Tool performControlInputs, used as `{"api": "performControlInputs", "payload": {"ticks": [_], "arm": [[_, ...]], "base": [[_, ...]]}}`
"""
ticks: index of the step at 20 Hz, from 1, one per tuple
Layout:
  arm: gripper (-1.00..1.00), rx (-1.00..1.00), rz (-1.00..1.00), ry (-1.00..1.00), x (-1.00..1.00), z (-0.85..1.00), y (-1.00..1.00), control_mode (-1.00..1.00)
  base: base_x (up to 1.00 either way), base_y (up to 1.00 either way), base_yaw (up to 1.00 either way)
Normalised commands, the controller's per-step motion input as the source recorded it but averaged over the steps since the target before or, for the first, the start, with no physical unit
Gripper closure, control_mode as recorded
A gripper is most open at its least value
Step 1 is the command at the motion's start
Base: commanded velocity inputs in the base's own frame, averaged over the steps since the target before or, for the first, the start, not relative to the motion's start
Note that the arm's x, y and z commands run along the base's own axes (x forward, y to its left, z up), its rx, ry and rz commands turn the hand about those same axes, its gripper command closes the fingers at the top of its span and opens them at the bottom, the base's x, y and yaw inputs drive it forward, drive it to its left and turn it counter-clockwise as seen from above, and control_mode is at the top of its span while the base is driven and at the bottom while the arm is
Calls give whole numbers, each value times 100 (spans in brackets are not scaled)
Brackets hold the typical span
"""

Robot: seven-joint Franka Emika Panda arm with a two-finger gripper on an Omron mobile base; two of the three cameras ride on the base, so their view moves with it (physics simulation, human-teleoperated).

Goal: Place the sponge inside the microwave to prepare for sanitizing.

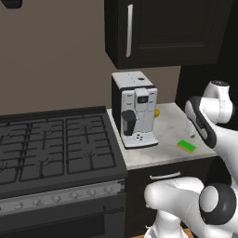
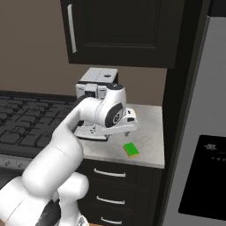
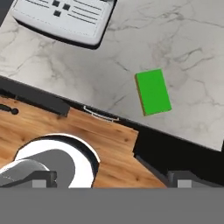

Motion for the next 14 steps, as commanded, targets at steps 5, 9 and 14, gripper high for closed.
{"api": "performControlInputs", "payload": {"ticks": [5,9,14], "arm": [[-100,6,8,0,57,-41,-43,-100],[-100,-6,8,0,55,-60,-9,-100],[-100,-7,5,-4,57,-47,0,-100]], "base": [[0,0,0],[0,0,0],[0,0,0]]}}
